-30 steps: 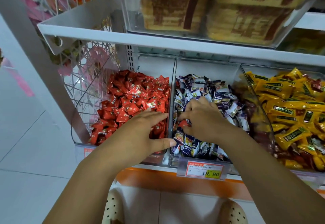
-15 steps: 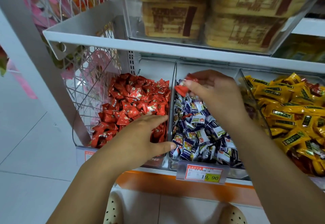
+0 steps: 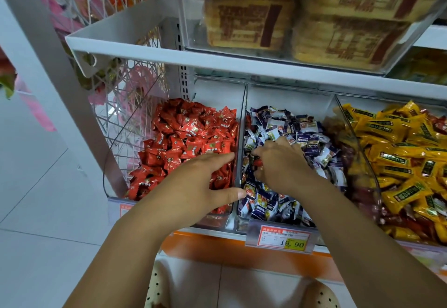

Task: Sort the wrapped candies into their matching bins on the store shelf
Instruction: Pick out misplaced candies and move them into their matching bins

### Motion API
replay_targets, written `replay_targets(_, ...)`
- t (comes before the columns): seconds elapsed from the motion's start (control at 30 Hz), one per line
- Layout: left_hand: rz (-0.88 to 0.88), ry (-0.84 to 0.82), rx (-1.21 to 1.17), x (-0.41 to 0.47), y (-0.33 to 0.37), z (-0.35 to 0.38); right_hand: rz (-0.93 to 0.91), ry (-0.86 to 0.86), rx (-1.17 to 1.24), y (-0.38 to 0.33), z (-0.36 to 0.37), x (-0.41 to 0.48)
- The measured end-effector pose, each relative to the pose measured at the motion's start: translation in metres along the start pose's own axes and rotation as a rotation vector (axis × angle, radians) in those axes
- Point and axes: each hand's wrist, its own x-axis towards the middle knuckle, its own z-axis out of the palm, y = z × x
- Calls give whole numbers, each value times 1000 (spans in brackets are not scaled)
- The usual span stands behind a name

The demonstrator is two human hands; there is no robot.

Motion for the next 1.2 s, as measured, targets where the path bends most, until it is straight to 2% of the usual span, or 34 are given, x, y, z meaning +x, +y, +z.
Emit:
replay_targets(0.1, 2, -4, 5, 0, 0, 0, 24, 76, 174, 0, 2, -2)
replay_targets(0.2, -4, -8, 6, 0, -1, 0, 66, 46, 526, 9, -8, -7)
replay_targets(0.27, -2, -7, 6, -1, -2, 1, 60, 63, 632, 16, -21, -14)
replay_targets(0.3, -1, -9, 6, -1, -1, 1, 54, 125, 659, 19, -29, -17)
replay_targets(0.43, 4, -10, 10, 0, 0, 2, 72, 561, 933, 5, -60, -25)
replay_targets(0.47, 7, -8, 11, 1, 0, 2, 44, 587, 1016, -3, -63, -22)
replay_targets(0.57, 6, 4, -2, 0, -2, 3, -55, 393, 1159, -21, -62, -9)
replay_targets(0.73, 3, 15, -25, 0, -1, 4, 68, 278, 718, 9, -41, 7)
replay_targets(0.9, 15, 22, -35, 5, -1, 5, -85, 80, 224, -1, -5, 16)
replay_targets(0.97, 8, 18, -37, 4, -1, 5, -105, -26, 101, 0, -1, 15)
replay_targets(1.13, -2, -3, -46, 2, -3, 5, -76, -314, -3, 13, -25, -6)
replay_targets(1.17, -2, -7, -45, 3, -4, 4, -74, -335, 57, 16, -32, -11)
replay_targets(1.2, 1, -9, -42, 3, -4, 4, -69, -276, 161, 18, -37, -13)
